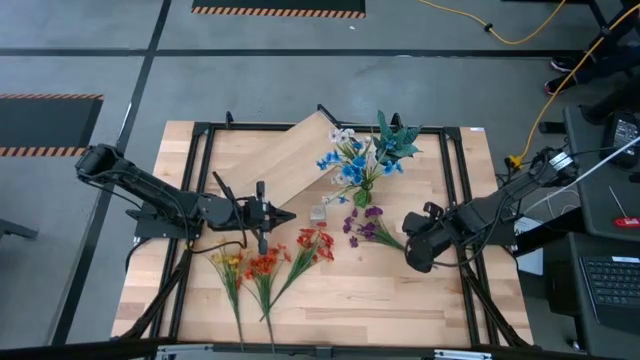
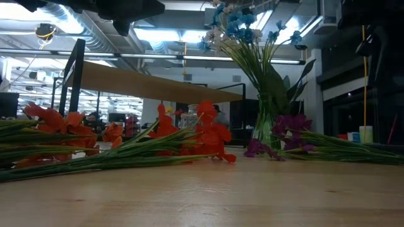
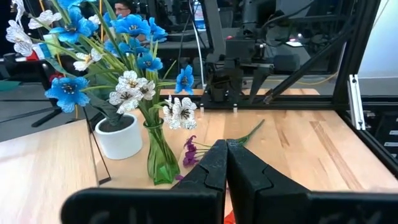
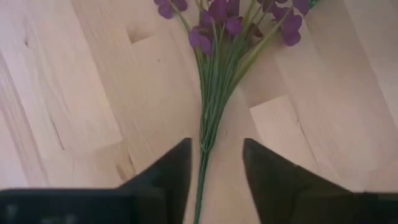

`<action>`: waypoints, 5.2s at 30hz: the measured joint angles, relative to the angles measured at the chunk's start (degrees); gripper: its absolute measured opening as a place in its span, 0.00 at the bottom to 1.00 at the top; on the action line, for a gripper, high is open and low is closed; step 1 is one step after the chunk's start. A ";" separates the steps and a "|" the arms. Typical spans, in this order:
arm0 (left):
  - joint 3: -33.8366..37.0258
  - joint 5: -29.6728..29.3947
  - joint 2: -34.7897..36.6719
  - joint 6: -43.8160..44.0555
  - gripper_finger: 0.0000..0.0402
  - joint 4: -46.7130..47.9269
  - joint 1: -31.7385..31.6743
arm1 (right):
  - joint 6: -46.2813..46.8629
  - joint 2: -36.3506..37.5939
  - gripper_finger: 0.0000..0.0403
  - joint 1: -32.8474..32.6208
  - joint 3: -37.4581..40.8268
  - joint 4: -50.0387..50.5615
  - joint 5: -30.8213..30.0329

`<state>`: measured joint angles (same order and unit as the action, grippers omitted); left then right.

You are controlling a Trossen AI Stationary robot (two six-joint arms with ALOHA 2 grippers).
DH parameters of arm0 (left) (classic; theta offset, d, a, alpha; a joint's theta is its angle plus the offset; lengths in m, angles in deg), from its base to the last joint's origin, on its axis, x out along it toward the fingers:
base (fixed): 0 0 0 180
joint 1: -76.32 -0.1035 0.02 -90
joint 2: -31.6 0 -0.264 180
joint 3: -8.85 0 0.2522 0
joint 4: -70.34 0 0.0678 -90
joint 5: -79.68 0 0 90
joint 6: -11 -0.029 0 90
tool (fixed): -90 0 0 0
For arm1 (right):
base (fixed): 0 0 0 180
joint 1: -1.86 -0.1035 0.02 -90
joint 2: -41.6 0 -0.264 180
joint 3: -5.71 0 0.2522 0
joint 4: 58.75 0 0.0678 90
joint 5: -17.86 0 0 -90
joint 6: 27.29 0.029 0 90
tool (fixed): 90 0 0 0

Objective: Pick and place flowers into a vace then onto a shelf
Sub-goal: Put the purple flowers into the green vase

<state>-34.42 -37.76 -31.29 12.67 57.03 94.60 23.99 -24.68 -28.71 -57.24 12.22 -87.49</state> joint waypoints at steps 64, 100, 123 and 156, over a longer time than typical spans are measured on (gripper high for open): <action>-0.01 0.07 0.00 0.12 0.01 1.21 -0.01 | -6.65 -16.92 0.54 9.04 17.99 -33.28 2.11; -0.01 -0.02 0.02 0.11 0.01 2.11 0.00 | -9.88 -3.64 0.03 8.50 8.63 -17.13 4.03; -0.01 0.02 0.02 0.11 0.01 2.93 0.00 | -34.83 20.58 0.03 8.55 9.23 -30.45 -5.60; -0.01 -0.07 0.02 0.11 0.01 2.86 -0.01 | -61.00 23.69 0.03 30.69 34.87 -103.59 6.44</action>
<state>-34.43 -37.83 -31.27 12.79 59.89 94.59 -37.01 -0.99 1.98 -22.37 -91.37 -81.05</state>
